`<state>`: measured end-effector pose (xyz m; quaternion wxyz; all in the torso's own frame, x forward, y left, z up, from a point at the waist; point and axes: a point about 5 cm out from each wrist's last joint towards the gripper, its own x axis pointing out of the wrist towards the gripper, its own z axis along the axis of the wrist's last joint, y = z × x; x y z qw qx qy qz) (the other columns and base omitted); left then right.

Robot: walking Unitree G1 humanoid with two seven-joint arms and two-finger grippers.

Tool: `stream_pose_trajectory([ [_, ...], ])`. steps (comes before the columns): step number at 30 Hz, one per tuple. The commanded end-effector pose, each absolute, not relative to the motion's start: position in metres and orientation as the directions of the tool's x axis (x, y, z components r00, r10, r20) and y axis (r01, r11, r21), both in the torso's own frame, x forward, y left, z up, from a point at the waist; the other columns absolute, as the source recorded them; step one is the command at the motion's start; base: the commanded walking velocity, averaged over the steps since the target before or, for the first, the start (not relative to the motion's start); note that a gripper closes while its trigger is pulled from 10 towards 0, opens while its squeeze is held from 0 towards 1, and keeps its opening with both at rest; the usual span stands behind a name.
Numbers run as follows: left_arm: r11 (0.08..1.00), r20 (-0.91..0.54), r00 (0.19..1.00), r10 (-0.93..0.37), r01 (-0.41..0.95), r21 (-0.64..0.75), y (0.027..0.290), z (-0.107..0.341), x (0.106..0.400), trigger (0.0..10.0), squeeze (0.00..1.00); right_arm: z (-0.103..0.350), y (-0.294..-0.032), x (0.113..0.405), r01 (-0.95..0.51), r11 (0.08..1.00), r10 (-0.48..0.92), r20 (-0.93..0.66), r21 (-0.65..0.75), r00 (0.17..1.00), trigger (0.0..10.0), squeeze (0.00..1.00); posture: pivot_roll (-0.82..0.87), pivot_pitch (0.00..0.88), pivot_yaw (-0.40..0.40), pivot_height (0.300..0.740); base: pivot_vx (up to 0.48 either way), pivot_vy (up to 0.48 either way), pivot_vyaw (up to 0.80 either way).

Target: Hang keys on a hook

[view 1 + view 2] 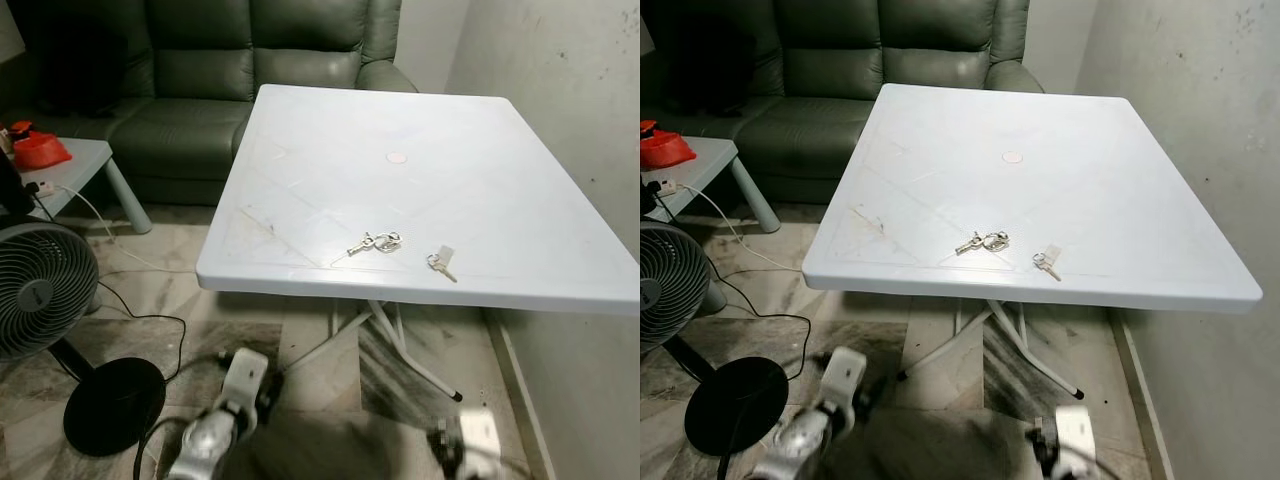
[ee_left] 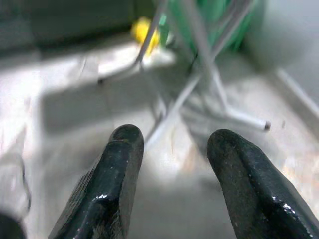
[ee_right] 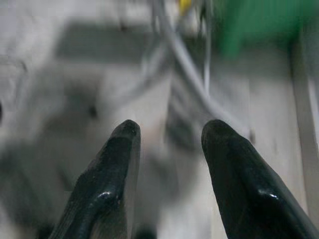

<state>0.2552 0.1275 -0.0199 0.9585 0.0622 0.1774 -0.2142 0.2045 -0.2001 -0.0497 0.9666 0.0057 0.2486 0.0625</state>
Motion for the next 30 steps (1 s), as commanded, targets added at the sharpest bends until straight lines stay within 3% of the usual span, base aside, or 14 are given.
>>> stream_pose_trajectory([
  [1,0.890,-0.307,0.854,-0.420,0.454,0.043,0.126,-0.013,0.257,10.0,0.00,-0.043,-0.195,0.209,-0.145,0.988,0.157,-0.416,0.062,0.896,10.0,0.00,-0.15,0.019,-0.002,0.740,0.000,0.000,0.00],
  [3,0.885,-0.259,0.864,-0.432,0.462,0.063,0.124,-0.006,0.261,10.0,0.00,-0.037,-0.189,0.215,-0.172,0.983,0.182,-0.367,0.062,0.912,10.0,0.00,-0.15,0.019,-0.003,0.740,0.000,0.000,0.00],
  [4,0.885,-0.219,0.874,-0.434,0.459,0.075,0.122,0.000,0.265,10.0,0.00,-0.031,-0.184,0.219,-0.189,0.979,0.202,-0.316,0.070,0.927,10.0,1.00,-0.15,0.019,-0.003,0.740,0.000,0.000,0.00],
  [13,0.887,0.009,0.890,-0.456,0.453,0.092,0.117,0.032,0.274,10.0,0.00,0.007,-0.171,0.237,-0.211,0.972,0.218,-0.064,0.099,0.974,10.0,1.00,-0.15,0.031,0.006,0.740,0.000,0.000,0.00],
  [16,0.889,0.077,0.887,-0.455,0.447,0.095,0.117,0.046,0.277,10.0,0.00,0.023,-0.171,0.245,-0.178,0.969,0.178,0.013,0.173,0.984,10.0,1.00,-0.15,0.031,0.011,0.740,0.000,0.000,0.00],
  [20,0.905,0.118,0.897,-0.426,0.420,0.073,0.118,0.060,0.284,10.0,0.00,0.039,-0.169,0.256,-0.165,0.964,0.152,0.075,0.211,0.986,10.0,1.00,-0.14,0.032,0.008,0.740,0.000,0.000,0.00],
  [24,0.946,0.110,0.944,-0.311,0.319,-0.055,0.122,0.075,0.298,10.0,0.00,0.060,-0.169,0.268,-0.139,0.964,0.117,0.107,0.225,0.987,10.0,1.00,-0.13,0.027,0.003,0.740,0.000,0.000,0.00],
  [30,0.962,0.135,0.959,-0.251,0.262,-0.078,0.125,0.095,0.307,10.0,0.00,0.074,-0.168,0.278,-0.123,0.971,0.104,0.102,0.207,0.989,10.0,1.00,-0.13,0.021,-0.002,0.740,0.000,0.000,0.00],
])
